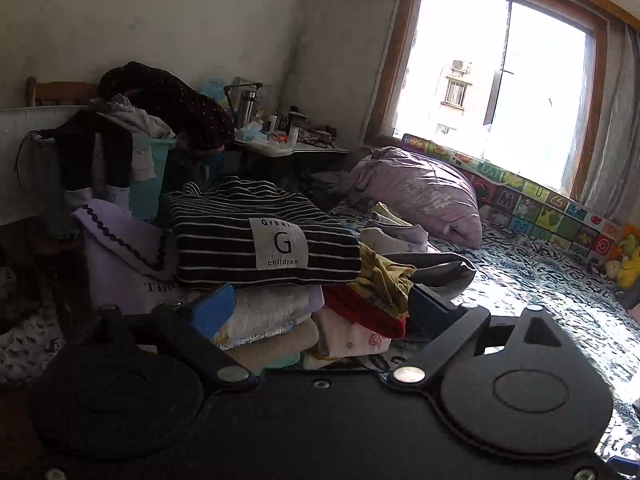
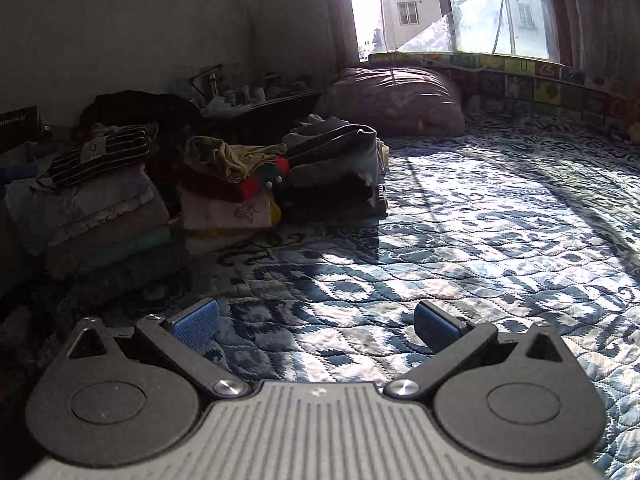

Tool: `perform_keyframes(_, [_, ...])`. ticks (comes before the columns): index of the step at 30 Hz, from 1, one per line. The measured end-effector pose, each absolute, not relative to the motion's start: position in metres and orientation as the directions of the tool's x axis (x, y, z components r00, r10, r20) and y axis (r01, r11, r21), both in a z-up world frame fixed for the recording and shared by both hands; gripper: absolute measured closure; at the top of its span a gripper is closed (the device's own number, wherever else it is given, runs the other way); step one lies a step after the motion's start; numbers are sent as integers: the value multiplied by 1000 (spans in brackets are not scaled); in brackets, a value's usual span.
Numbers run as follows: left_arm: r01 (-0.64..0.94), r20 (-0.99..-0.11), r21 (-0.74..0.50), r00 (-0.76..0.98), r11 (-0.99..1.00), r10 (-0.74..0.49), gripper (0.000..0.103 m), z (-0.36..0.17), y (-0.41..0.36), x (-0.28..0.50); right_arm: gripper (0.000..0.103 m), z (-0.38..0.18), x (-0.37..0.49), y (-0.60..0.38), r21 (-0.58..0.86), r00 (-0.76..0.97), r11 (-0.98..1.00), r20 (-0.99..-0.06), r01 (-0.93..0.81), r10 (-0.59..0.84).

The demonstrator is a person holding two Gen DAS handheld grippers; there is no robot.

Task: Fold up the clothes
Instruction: 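Reach the left tool to the clothes pile and grasp the black striped pants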

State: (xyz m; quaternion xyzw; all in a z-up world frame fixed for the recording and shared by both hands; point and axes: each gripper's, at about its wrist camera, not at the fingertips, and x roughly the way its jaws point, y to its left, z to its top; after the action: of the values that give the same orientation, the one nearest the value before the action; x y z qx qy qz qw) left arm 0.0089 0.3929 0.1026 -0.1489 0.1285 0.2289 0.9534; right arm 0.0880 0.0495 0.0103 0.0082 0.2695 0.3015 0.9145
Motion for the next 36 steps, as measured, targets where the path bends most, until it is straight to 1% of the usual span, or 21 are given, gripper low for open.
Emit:
perform_keyframes(2, [-493, -308, -226, 855, 840, 418, 14, 119, 417, 22, 0, 4, 92, 51, 202, 657, 816, -503, -542, 561])
perform_keyframes(4, [-517, -337, -217, 836, 828, 434, 21, 126, 444, 42, 0, -2, 94, 52, 224, 645, 817, -518, -532, 562])
perform_keyframes(5, [-531, -355, -209, 824, 821, 442, 23, 127, 455, 50, 0, -6, 95, 53, 233, 641, 819, -525, -525, 560])
perform_keyframes(7, [-553, -392, -168, 797, 816, 459, 26, 127, 470, 66, 0, -15, 98, 55, 249, 633, 821, -536, -515, 559])
perform_keyframes(10, [-562, -494, -131, 751, 817, 438, 27, 114, 487, 85, 0, -22, 96, 53, 257, 627, 825, -549, -503, 553])
perform_keyframes(12, [-562, -516, -120, 740, 818, 432, 28, 105, 490, 90, 0, -26, 94, 52, 262, 623, 829, -558, -494, 548])
perform_keyframes(13, [-550, -513, -97, 742, 829, 432, 34, 103, 488, 91, 0, -28, 93, 50, 265, 622, 831, -562, -489, 545])
perform_keyframes(14, [-542, -515, -78, 740, 837, 432, 37, 102, 485, 92, 0, -29, 91, 48, 269, 621, 832, -564, -484, 544])
perform_keyframes(15, [-534, -518, -59, 739, 843, 432, 45, 102, 482, 93, 0, -30, 93, 46, 274, 620, 835, -568, -478, 541])
perform_keyframes(16, [-526, -521, -40, 737, 850, 431, 56, 102, 479, 95, 0, -30, 92, 44, 278, 620, 836, -569, -474, 541])
perform_keyframes(17, [-517, -523, -20, 735, 856, 432, 63, 102, 476, 96, 0, -31, 90, 42, 284, 620, 836, -568, -469, 541])
perform_keyframes(18, [-515, -519, 6, 731, 857, 442, 74, 102, 471, 97, 0, -32, 89, 39, 290, 621, 837, -567, -464, 541])
perform_keyframes(19, [-511, -515, 31, 728, 859, 452, 80, 103, 467, 98, 0, -32, 87, 36, 295, 621, 837, -567, -460, 541])
perform_keyframes(22, [-470, -463, 60, 768, 880, 442, 87, 114, 441, 94, 0, -32, 82, 25, 317, 625, 838, -561, -445, 544])
perform_keyframes(25, [-430, -412, 91, 805, 898, 427, 90, 125, 415, 90, 0, -34, 76, 9, 339, 630, 840, -556, -424, 542])
perform_keyframes(30, [-362, -324, 148, 861, 920, 391, 91, 143, 371, 84, 0, -39, 70, -23, 358, 650, 854, -555, -376, 519])
perform_keyframes(33, [-264, -256, 177, 918, 948, 303, 91, 162, 319, 77, 0, -41, 67, -44, 372, 668, 863, -549, -343, 502])
perform_keyframes(36, [-160, -238, 203, 949, 966, 207, 91, 169, 265, 78, 0, -41, 64, -70, 389, 696, 869, -533, -305, 482])
